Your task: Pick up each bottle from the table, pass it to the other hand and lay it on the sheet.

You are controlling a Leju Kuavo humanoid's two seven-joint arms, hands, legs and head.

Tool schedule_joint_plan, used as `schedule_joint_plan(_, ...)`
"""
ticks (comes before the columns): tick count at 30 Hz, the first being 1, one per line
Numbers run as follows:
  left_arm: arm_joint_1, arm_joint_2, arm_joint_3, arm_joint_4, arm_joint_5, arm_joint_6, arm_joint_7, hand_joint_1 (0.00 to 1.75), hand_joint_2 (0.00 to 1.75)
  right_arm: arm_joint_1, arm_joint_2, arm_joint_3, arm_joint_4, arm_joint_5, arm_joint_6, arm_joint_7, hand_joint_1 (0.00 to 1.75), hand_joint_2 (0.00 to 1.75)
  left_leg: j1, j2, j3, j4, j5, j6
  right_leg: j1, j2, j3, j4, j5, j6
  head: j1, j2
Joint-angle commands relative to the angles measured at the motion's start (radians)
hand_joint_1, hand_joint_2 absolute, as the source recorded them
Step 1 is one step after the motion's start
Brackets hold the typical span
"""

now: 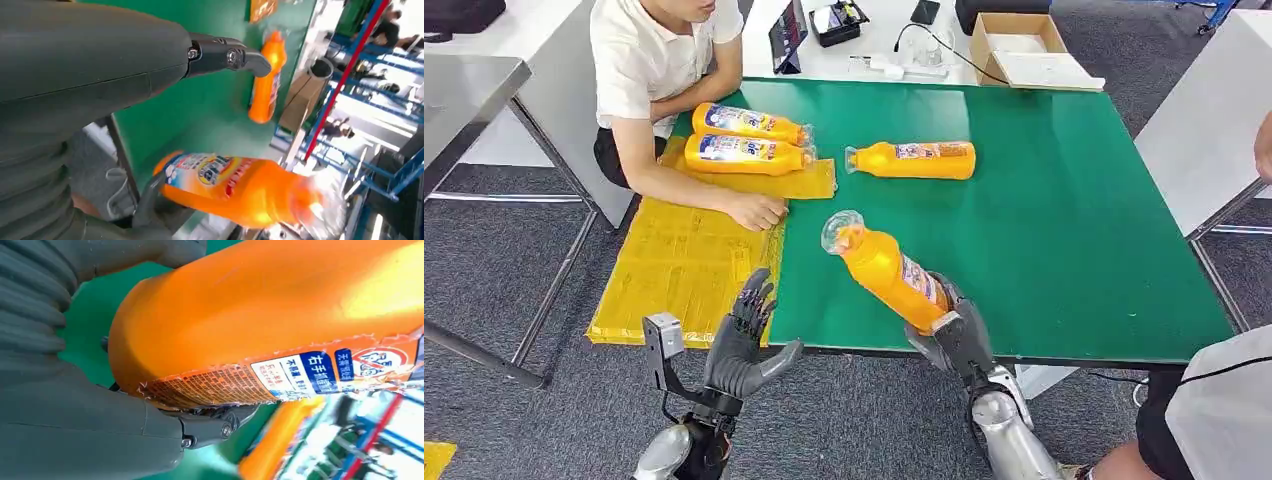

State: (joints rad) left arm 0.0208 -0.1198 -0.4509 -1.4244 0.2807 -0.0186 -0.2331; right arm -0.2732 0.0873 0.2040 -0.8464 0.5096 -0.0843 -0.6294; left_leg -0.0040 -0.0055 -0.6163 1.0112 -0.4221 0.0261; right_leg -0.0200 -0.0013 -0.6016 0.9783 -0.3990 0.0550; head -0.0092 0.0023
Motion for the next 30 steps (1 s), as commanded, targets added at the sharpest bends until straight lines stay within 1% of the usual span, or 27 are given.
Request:
schedule_joint_plan(1,-0.044,0.019,-0.023,0.044,0.045,-0.053,0.029,0.0,1.75,0.025,0.035,0.169,-0.089,-0.026,0.01,0.02,1.75,1.75,0.001,0.002,0.003,0.0,-0.002,-0.002,0.001,0.001,0.002,0.0,-0.001,-0.003,0.0,0.0)
schedule_joint_plan(4,-0.043,0.022,-0.025,0.043,0.049,-0.052,0.031,0.0,1.75,0.019,0.026,0.176,-0.082,-0.033,0.012,0.02,1.75,1.75,0.001,0.0,0.001,0.0,0.0,-0.001,0.001,0.0,0.0,0.0,-0.001,-0.001,0.0,0.0)
schedule_joint_plan(6,-0.051,0.021,-0.038,0.047,0.058,-0.059,0.035,0.0,1.75,0.008,0.026,0.203,-0.068,-0.038,0.021,0.021,1.75,1.75,0.001,0.001,0.004,0.0,-0.001,-0.002,0.001,0.001,0.002,0.0,-0.001,-0.002,0.0,0.0)
schedule_joint_plan(10,-0.082,0.016,-0.066,0.064,0.059,-0.065,0.035,0.0,1.75,-0.025,0.051,0.261,-0.012,-0.027,0.02,0.036,1.75,1.75,0.001,0.001,0.004,0.0,-0.002,-0.002,0.001,0.0,0.003,0.0,-0.002,-0.003,0.0,0.0)
schedule_joint_plan(14,-0.094,0.011,-0.072,0.074,0.06,-0.061,0.033,0.0,1.75,-0.04,0.07,0.299,-0.007,-0.033,0.033,0.038,1.75,1.75,0.001,0.002,0.003,0.0,-0.001,-0.002,0.001,0.002,0.001,0.0,-0.001,-0.002,0.0,0.0)
schedule_joint_plan(18,-0.102,0.01,-0.098,0.067,0.024,-0.034,0.01,0.0,1.75,-0.087,0.081,0.338,0.036,-0.055,0.041,0.064,1.75,1.75,0.001,0.002,0.004,0.0,-0.002,-0.002,0.001,0.002,0.002,0.0,-0.001,-0.003,0.0,0.0)
schedule_joint_plan(22,-0.116,0.004,-0.097,0.081,0.013,-0.014,0.002,0.0,1.75,-0.106,0.087,0.337,0.058,-0.069,0.039,0.069,1.75,1.75,0.001,0.001,0.002,-0.001,0.0,-0.001,0.001,0.0,0.001,0.0,0.0,-0.002,0.0,0.0)
schedule_joint_plan(25,-0.128,-0.001,-0.097,0.099,0.01,-0.008,0.001,0.0,1.75,-0.124,0.091,0.346,0.091,-0.075,0.044,0.081,1.75,1.75,0.001,0.001,0.004,0.0,-0.001,-0.002,0.001,0.001,0.003,0.0,-0.001,-0.003,0.0,0.0)
schedule_joint_plan(26,-0.134,-0.002,-0.098,0.104,0.001,0.002,-0.005,0.0,1.75,-0.132,0.095,0.356,0.102,-0.075,0.05,0.081,1.75,1.75,0.0,0.0,0.002,-0.001,0.0,-0.001,0.001,0.0,0.001,0.0,0.0,-0.002,0.0,0.0)
schedule_joint_plan(27,-0.138,-0.003,-0.1,0.106,-0.013,0.013,-0.015,0.0,1.75,-0.136,0.098,0.363,0.106,-0.076,0.052,0.081,1.75,1.75,0.001,0.001,0.004,0.0,-0.001,-0.002,0.001,0.0,0.003,0.0,-0.001,-0.003,0.0,0.0)
schedule_joint_plan(30,-0.143,-0.006,-0.1,0.108,-0.025,0.022,-0.024,0.0,1.75,-0.135,0.105,0.371,0.105,-0.074,0.054,0.083,1.75,1.75,0.001,0.001,0.003,0.0,-0.001,-0.002,0.001,0.0,0.002,0.0,-0.001,-0.002,0.0,0.0)
